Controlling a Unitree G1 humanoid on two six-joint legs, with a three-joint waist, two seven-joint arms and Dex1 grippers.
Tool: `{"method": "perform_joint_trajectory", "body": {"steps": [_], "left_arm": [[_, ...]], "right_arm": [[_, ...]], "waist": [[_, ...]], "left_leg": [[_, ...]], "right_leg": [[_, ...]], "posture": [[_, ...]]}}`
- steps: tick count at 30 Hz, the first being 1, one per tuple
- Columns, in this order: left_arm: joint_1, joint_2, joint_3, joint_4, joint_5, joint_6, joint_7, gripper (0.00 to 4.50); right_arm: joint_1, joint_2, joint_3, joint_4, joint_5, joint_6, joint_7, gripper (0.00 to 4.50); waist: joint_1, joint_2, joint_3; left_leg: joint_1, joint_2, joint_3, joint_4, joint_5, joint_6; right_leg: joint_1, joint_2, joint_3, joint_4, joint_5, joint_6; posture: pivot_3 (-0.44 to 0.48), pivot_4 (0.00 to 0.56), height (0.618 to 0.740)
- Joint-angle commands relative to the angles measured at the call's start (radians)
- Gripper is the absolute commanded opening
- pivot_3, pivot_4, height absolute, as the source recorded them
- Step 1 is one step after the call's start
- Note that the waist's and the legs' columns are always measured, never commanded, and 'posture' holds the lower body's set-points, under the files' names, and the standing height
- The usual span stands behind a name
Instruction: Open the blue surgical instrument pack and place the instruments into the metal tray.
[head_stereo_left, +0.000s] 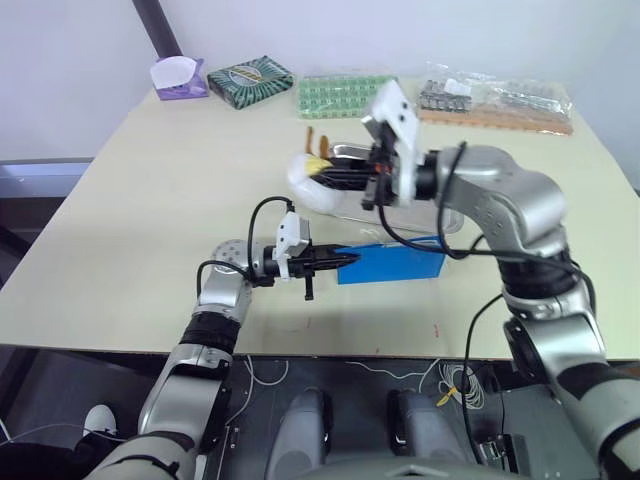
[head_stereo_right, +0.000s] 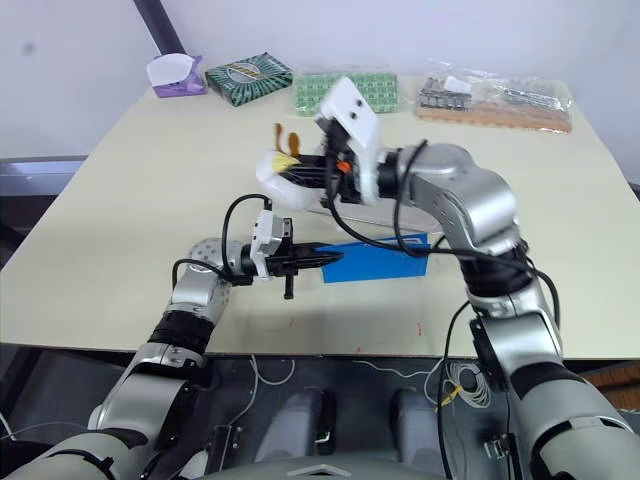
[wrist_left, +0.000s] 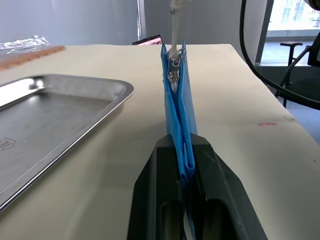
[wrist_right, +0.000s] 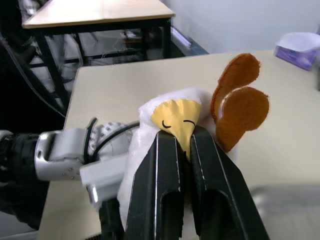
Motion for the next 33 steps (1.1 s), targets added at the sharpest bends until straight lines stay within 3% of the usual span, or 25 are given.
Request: {"method": "perform_joint_trajectory", "body": {"steps": [1, 12, 19, 24, 26, 27, 30, 31, 33], "left_arm": [[0.020, 0.003, -0.017, 0.017, 0.025, 0.010, 0.007, 0.00], [0.002, 0.004, -0.016, 0.037, 0.028, 0.011, 0.013, 0.00], [-0.006, 0.005, -0.018, 0.040, 0.030, 0.007, 0.010, 0.00], [-0.006, 0.006, -0.022, 0.038, 0.033, 0.006, 0.001, 0.00], [-0.004, 0.007, -0.024, 0.034, 0.032, 0.006, -0.005, 0.00], [-0.004, 0.009, -0.025, 0.032, 0.032, 0.002, -0.010, 0.00], [-0.004, 0.011, -0.025, 0.027, 0.028, -0.003, -0.018, 0.00], [-0.005, 0.011, -0.026, 0.027, 0.028, -0.006, -0.019, 0.00], [-0.005, 0.012, -0.027, 0.026, 0.028, -0.010, -0.022, 0.00]], "right_arm": [[0.068, -0.050, -0.049, -0.164, 0.049, 0.059, -0.039, 0.04], [0.402, -0.170, -0.042, -0.431, 0.142, 0.154, -0.121, 0.04], [0.585, -0.219, 0.051, -0.407, 0.072, 0.061, -0.135, 0.04], [0.626, -0.212, 0.081, -0.341, 0.035, -0.013, -0.131, 1.79], [0.644, -0.233, 0.094, -0.325, 0.016, -0.047, -0.112, 2.80], [0.661, -0.260, 0.072, -0.337, 0.026, -0.063, -0.083, 2.86], [0.701, -0.332, -0.024, -0.379, 0.082, -0.107, -0.002, 4.08], [0.716, -0.358, -0.067, -0.390, 0.105, -0.125, 0.026, 4.38], [0.756, -0.415, -0.168, -0.410, 0.155, -0.156, 0.088, 4.38]], "waist": [[-0.001, 0.000, 0.000], [0.000, 0.000, 0.000], [-0.001, -0.001, -0.001], [0.000, -0.001, -0.001], [0.000, -0.001, -0.001], [0.000, -0.001, -0.001], [0.002, -0.001, -0.001], [0.002, -0.001, -0.001], [0.003, -0.001, -0.001]], "left_leg": [[0.000, 0.000, 0.000, 0.000, 0.000, 0.000], [0.000, 0.000, 0.000, 0.000, 0.000, 0.000], [0.001, 0.000, 0.000, 0.000, 0.000, 0.000], [0.001, -0.001, 0.000, 0.000, 0.000, 0.000], [0.001, -0.001, 0.000, 0.000, 0.000, 0.000], [0.001, -0.001, 0.000, 0.000, 0.000, 0.000], [0.001, -0.001, 0.000, 0.000, 0.000, 0.000], [0.001, -0.001, 0.000, 0.000, 0.000, 0.000], [0.001, -0.001, 0.000, 0.000, 0.000, 0.000]], "right_leg": [[0.000, 0.000, 0.000, 0.000, 0.000, 0.000], [0.001, -0.001, 0.000, -0.001, 0.000, 0.000], [0.001, -0.001, 0.000, -0.001, -0.001, 0.000], [0.001, -0.001, 0.000, -0.001, -0.001, 0.000], [0.001, -0.001, 0.000, -0.001, -0.001, 0.000], [0.001, -0.001, 0.000, -0.001, -0.001, 0.000], [0.001, -0.001, 0.000, -0.002, -0.001, 0.000], [0.001, -0.001, 0.000, -0.002, -0.001, 0.000], [0.001, -0.001, 0.000, -0.002, -0.001, 0.000]], "posture": [[0.000, 0.150, 0.740], [0.000, 0.150, 0.740], [0.000, 0.150, 0.740], [0.000, 0.150, 0.740], [0.000, 0.150, 0.740], [0.000, 0.150, 0.740], [0.000, 0.150, 0.740], [0.000, 0.150, 0.740], [0.000, 0.150, 0.740]]}}
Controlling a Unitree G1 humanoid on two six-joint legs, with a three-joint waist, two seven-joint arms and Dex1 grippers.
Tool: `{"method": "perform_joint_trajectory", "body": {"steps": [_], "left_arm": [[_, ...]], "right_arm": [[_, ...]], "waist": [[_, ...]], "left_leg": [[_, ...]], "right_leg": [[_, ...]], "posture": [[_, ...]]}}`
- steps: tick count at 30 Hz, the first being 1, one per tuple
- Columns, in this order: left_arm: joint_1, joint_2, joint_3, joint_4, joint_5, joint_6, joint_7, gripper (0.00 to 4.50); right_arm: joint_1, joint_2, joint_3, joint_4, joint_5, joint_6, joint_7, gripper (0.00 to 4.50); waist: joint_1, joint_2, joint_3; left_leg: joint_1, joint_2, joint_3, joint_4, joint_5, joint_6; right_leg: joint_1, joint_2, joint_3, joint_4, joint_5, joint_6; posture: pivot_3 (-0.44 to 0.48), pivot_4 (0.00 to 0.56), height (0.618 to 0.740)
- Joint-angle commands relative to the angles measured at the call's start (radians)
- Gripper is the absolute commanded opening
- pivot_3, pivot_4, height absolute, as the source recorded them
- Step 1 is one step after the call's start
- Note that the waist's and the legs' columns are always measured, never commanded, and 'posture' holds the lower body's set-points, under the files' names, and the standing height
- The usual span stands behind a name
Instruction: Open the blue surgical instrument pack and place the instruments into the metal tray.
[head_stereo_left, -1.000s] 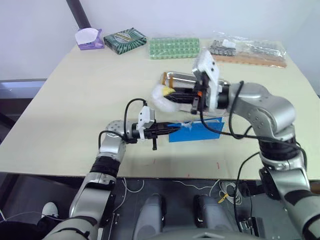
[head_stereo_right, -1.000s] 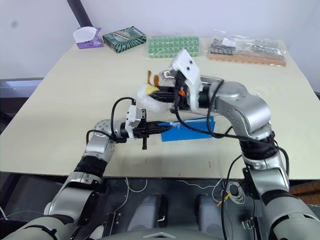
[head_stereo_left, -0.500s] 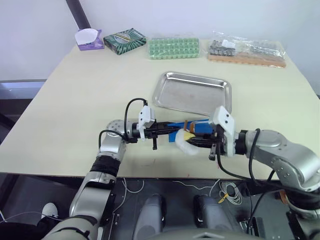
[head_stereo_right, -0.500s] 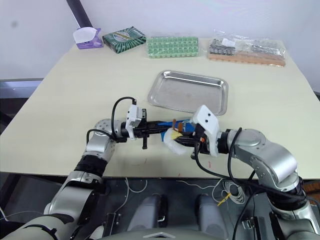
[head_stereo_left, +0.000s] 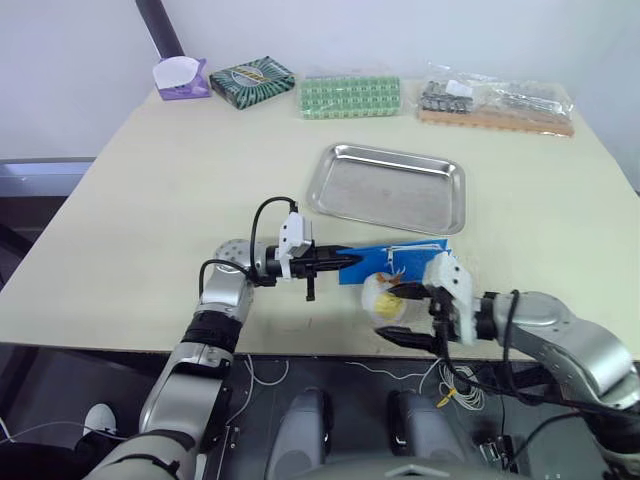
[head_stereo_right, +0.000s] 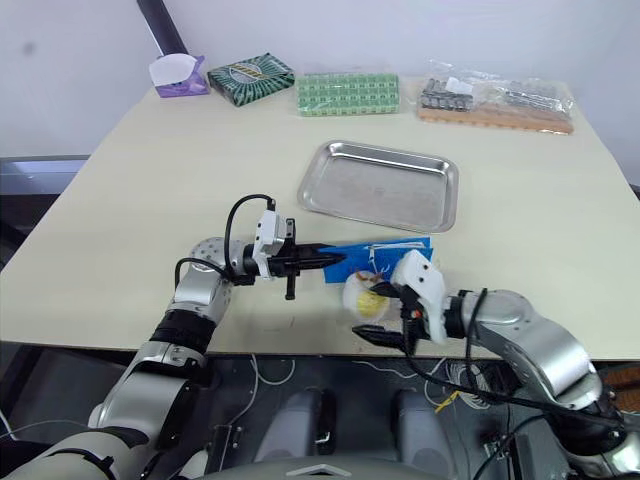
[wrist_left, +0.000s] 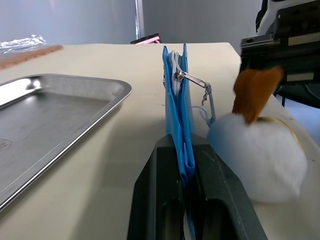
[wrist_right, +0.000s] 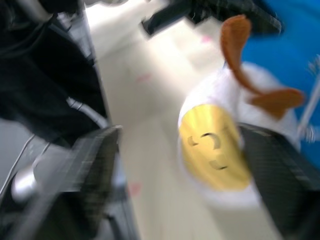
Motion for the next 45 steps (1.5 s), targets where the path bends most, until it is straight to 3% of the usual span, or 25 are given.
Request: {"method": "perform_joint_trajectory", "body": {"steps": [1, 11, 18, 25, 36, 45], "left_arm": [[0.008, 0.010, -0.016, 0.014, 0.024, -0.005, -0.011, 0.00], [0.012, 0.015, -0.005, 0.008, 0.013, -0.005, -0.019, 0.00], [0.013, 0.019, -0.001, 0.004, 0.008, -0.004, -0.026, 0.00], [0.012, 0.021, -0.004, -0.009, 0.005, 0.004, -0.031, 0.00], [0.007, 0.019, -0.011, -0.008, 0.006, 0.001, -0.035, 0.00], [0.007, 0.012, -0.015, -0.018, 0.005, 0.002, -0.030, 0.00]], "right_arm": [[0.049, -0.087, -0.184, -0.061, 0.090, -0.064, 0.107, 4.38], [0.214, -0.255, -0.610, -0.021, 0.211, -0.105, 0.259, 4.38], [0.234, -0.319, -0.710, 0.034, 0.211, -0.099, 0.282, 4.38], [0.128, -0.310, -0.555, 0.125, 0.151, -0.160, 0.268, 4.38], [-0.167, -0.136, -0.195, 0.377, -0.019, -0.302, 0.272, 4.38], [-0.305, -0.015, -0.062, 0.599, -0.122, -0.442, 0.359, 4.38]], "waist": [[0.000, 0.000, 0.000], [0.000, 0.000, 0.000], [0.000, 0.000, 0.000], [-0.003, 0.000, 0.000], [-0.004, 0.000, 0.000], [-0.001, 0.000, 0.000]], "left_leg": [[0.000, 0.000, 0.000, 0.000, 0.000, 0.000], [0.001, 0.000, 0.000, 0.000, 0.000, 0.000], [0.001, 0.000, 0.000, 0.000, 0.000, 0.000], [0.001, 0.000, 0.000, 0.000, 0.000, 0.000], [0.000, 0.000, 0.000, 0.000, 0.000, 0.000], [0.000, 0.000, 0.001, 0.000, 0.000, 0.000]], "right_leg": [[0.000, 0.000, 0.000, 0.000, 0.000, 0.000], [0.000, 0.001, 0.000, 0.000, 0.000, 0.000], [0.000, 0.001, 0.000, 0.000, 0.000, 0.000], [0.000, 0.001, 0.001, 0.000, 0.000, 0.000], [0.000, 0.001, 0.001, 0.000, 0.000, 0.000], [0.000, 0.002, 0.002, 0.000, 0.000, 0.000]], "posture": [[0.000, 0.150, 0.740], [0.000, 0.150, 0.740], [0.000, 0.150, 0.740], [0.000, 0.150, 0.740], [0.000, 0.150, 0.740], [0.000, 0.150, 0.740]]}}
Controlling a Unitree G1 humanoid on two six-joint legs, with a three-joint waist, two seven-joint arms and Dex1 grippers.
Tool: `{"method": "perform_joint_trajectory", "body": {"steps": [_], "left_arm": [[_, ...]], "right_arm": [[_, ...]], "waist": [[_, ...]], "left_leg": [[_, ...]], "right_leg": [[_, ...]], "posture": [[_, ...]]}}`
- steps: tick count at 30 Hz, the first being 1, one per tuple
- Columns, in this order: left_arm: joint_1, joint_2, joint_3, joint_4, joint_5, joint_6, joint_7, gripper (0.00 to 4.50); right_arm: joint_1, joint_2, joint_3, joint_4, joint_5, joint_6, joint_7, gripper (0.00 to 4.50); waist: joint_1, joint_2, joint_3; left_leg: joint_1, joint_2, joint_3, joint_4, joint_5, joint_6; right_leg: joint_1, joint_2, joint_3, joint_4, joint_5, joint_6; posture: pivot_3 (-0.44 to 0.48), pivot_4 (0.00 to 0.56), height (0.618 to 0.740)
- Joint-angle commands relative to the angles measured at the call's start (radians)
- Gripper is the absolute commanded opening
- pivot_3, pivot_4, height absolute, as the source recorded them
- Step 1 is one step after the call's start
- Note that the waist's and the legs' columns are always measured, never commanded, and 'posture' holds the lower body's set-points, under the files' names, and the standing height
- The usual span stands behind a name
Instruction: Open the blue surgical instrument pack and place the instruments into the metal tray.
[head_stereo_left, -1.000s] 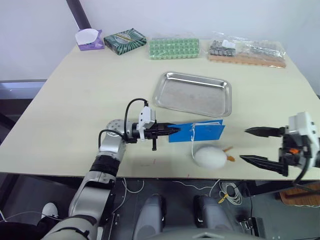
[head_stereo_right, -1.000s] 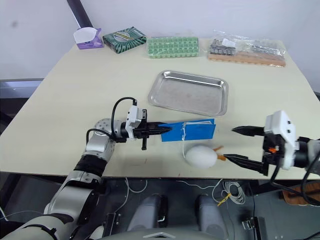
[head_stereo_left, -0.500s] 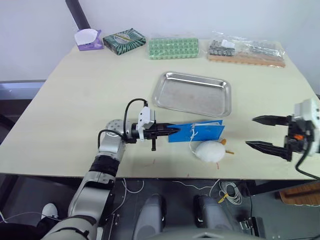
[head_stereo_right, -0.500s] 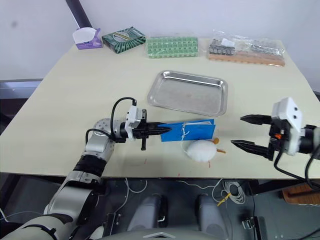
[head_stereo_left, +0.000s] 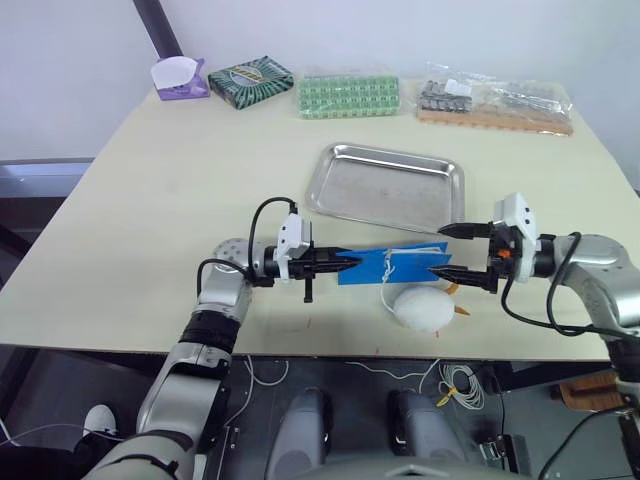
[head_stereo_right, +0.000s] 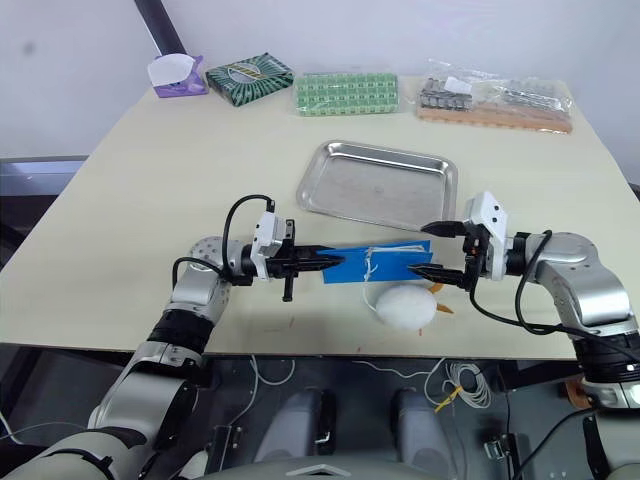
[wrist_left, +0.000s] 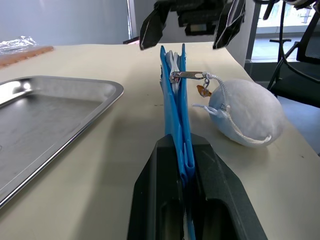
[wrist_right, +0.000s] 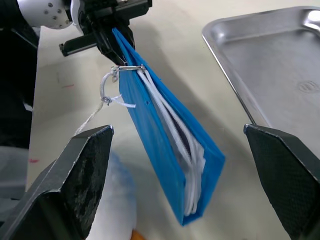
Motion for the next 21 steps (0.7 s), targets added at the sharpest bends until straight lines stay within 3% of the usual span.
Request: {"method": "perform_joint_trajectory", "body": {"steps": [1, 3, 6, 10, 11, 14, 17, 18, 21], "left_arm": [[0.004, 0.003, -0.009, -0.008, 0.014, 0.000, -0.001, 0.00], [0.006, 0.003, -0.008, -0.011, 0.013, 0.001, 0.000, 0.00], [0.008, 0.003, -0.008, -0.014, 0.013, 0.000, 0.001, 0.00], [0.010, 0.003, -0.010, -0.016, 0.012, 0.001, 0.000, 0.00], [0.010, 0.003, -0.009, -0.016, 0.011, 0.001, 0.000, 0.00], [0.008, 0.002, -0.007, -0.015, 0.008, 0.005, 0.001, 0.00], [0.011, 0.008, 0.013, -0.031, -0.021, 0.051, 0.008, 0.00], [0.016, 0.015, 0.023, -0.049, -0.038, 0.080, 0.009, 0.76], [0.044, 0.047, 0.057, -0.117, -0.080, 0.141, 0.009, 2.01]], "right_arm": [[-0.050, 0.026, 0.017, 0.054, -0.024, -0.054, 0.039, 4.38], [-0.084, 0.052, 0.040, 0.108, -0.043, -0.079, 0.063, 4.38], [-0.104, 0.073, 0.057, 0.153, -0.068, -0.106, 0.081, 3.59], [-0.121, 0.096, 0.064, 0.187, -0.091, -0.127, 0.087, 1.77], [-0.121, 0.098, 0.064, 0.187, -0.091, -0.129, 0.090, 1.11], [-0.117, 0.096, 0.066, 0.180, -0.097, -0.134, 0.105, 0.07], [-0.113, 0.095, 0.060, 0.171, -0.098, -0.136, 0.112, 0.07], [-0.112, 0.094, 0.059, 0.169, -0.099, -0.137, 0.113, 0.00], [-0.111, 0.091, 0.056, 0.167, -0.099, -0.140, 0.117, 0.00]], "waist": [[-0.001, 0.000, 0.000], [-0.001, 0.000, 0.000], [0.001, 0.000, 0.000], [0.000, 0.000, 0.000], [0.000, 0.000, 0.000], [-0.001, 0.000, 0.000], [-0.001, 0.000, 0.000], [-0.001, 0.000, 0.000], [-0.005, 0.000, 0.000]], "left_leg": [[0.000, 0.000, 0.000, 0.000, 0.000, 0.000], [0.000, 0.000, 0.000, 0.000, 0.000, 0.000], [0.000, 0.000, 0.000, 0.000, 0.000, 0.000], [0.000, 0.000, 0.000, 0.000, 0.000, 0.000], [0.000, 0.000, 0.000, 0.000, 0.000, 0.000], [0.000, 0.000, 0.000, 0.000, 0.000, 0.000], [0.000, 0.000, 0.000, 0.000, 0.000, 0.000], [0.000, 0.000, 0.000, 0.000, 0.000, 0.000], [0.000, 0.000, 0.000, 0.000, 0.000, 0.000]], "right_leg": [[0.000, 0.000, 0.000, 0.000, 0.000, 0.000], [0.000, 0.000, 0.000, 0.000, 0.000, 0.000], [0.000, 0.000, 0.000, 0.000, 0.000, 0.000], [0.000, 0.000, 0.000, 0.000, 0.000, 0.000], [0.000, 0.000, 0.000, 0.001, 0.000, 0.000], [0.000, 0.000, 0.000, 0.001, 0.000, 0.000], [0.000, 0.000, 0.000, 0.001, 0.000, 0.000], [0.000, 0.000, 0.000, 0.001, 0.000, 0.000], [0.000, 0.000, 0.000, 0.001, 0.000, 0.000]], "posture": [[0.000, 0.150, 0.740], [0.000, 0.150, 0.740], [0.000, 0.150, 0.740], [0.000, 0.150, 0.740], [0.000, 0.150, 0.740], [0.000, 0.150, 0.740], [0.000, 0.150, 0.740], [0.000, 0.150, 0.740], [0.000, 0.150, 0.740]]}}
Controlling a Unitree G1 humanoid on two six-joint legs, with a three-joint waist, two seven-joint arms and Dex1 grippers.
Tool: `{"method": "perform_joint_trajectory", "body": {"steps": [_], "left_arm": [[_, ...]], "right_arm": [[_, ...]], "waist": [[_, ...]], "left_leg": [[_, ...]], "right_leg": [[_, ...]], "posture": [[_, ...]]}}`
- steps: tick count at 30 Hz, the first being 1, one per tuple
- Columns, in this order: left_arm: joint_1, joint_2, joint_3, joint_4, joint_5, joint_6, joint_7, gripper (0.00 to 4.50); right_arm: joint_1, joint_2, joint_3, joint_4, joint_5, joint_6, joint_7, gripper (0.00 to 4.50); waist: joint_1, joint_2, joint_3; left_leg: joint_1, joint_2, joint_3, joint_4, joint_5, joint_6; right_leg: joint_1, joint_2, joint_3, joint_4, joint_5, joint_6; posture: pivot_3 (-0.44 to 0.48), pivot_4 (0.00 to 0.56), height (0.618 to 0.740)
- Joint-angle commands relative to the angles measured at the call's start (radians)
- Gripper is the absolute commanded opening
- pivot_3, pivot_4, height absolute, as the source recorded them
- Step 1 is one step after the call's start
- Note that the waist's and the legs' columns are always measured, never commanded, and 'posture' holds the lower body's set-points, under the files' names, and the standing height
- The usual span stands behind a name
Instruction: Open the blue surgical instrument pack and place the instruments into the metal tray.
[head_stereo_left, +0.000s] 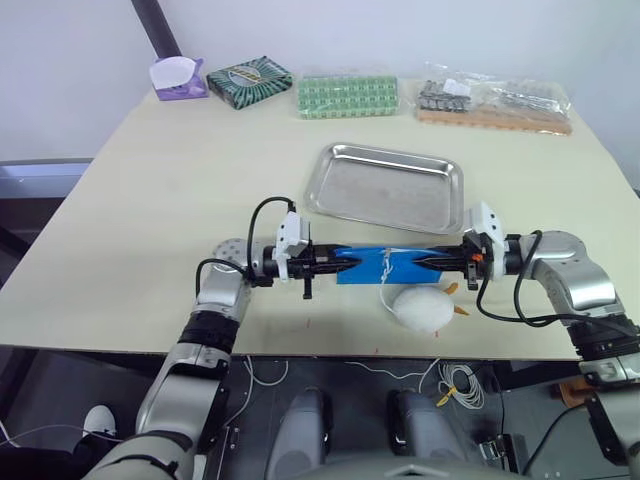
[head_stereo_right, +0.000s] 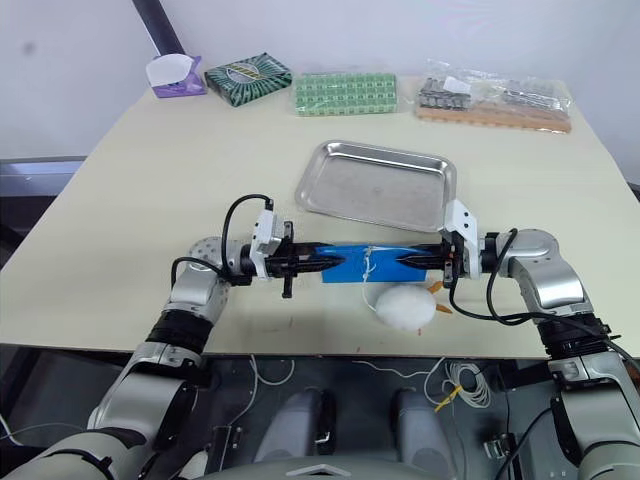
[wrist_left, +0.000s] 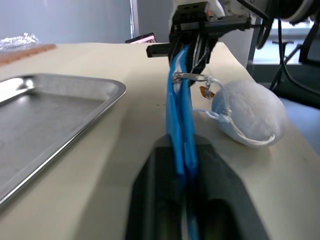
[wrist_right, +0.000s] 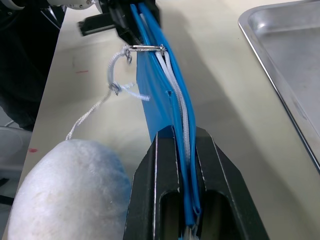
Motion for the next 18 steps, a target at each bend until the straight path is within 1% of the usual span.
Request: {"method": "perform_joint_trajectory", "body": {"steps": [1, 4, 5, 10, 13, 18], "left_arm": [[0.031, 0.046, 0.058, -0.109, -0.070, 0.084, 0.008, 2.55], [0.084, 0.119, 0.112, -0.226, -0.135, 0.195, 0.018, 4.14], [0.105, 0.148, 0.133, -0.272, -0.160, 0.236, 0.023, 4.44], [0.193, 0.273, 0.230, -0.485, -0.286, 0.436, 0.072, 4.44], [0.237, 0.323, 0.276, -0.586, -0.352, 0.527, 0.106, 4.44], [0.263, 0.342, 0.297, -0.647, -0.395, 0.587, 0.142, 4.44]], "right_arm": [[-0.013, -0.010, -0.025, -0.022, 0.000, -0.018, 0.003, 0.00], [-0.015, -0.014, -0.023, -0.010, -0.010, -0.031, 0.008, 0.00], [-0.016, -0.015, -0.023, -0.004, -0.013, -0.036, 0.009, 0.00], [-0.019, -0.024, -0.029, 0.023, -0.022, -0.055, 0.014, 0.00], [-0.019, -0.030, -0.032, 0.035, -0.024, -0.062, 0.019, 0.00], [-0.019, -0.033, -0.034, 0.039, -0.024, -0.065, 0.025, 0.00]], "waist": [[-0.001, 0.000, 0.000], [-0.001, 0.000, 0.000], [-0.001, 0.000, 0.000], [0.002, 0.000, 0.000], [0.003, 0.000, 0.000], [0.004, 0.000, 0.000]], "left_leg": [[0.000, 0.000, 0.000, 0.000, 0.000, 0.000], [0.000, 0.001, 0.000, 0.000, 0.000, 0.000], [0.000, 0.001, 0.000, 0.000, 0.000, 0.000], [0.000, 0.001, 0.000, 0.000, 0.000, 0.000], [0.000, 0.001, 0.000, 0.000, 0.000, 0.000], [0.000, 0.001, 0.000, 0.000, 0.000, 0.000]], "right_leg": [[0.000, 0.000, 0.000, 0.000, 0.000, 0.000], [0.000, 0.001, 0.000, 0.000, 0.000, 0.000], [0.000, 0.001, 0.000, 0.000, 0.000, 0.000], [0.000, 0.000, 0.000, 0.000, 0.000, 0.000], [0.000, 0.000, 0.000, 0.000, 0.000, -0.001], [0.000, -0.001, 0.000, 0.000, 0.000, -0.001]], "posture": [[0.000, 0.150, 0.740], [0.000, 0.150, 0.740], [0.000, 0.150, 0.740], [0.000, 0.150, 0.740], [0.000, 0.150, 0.740], [0.000, 0.150, 0.740]]}}
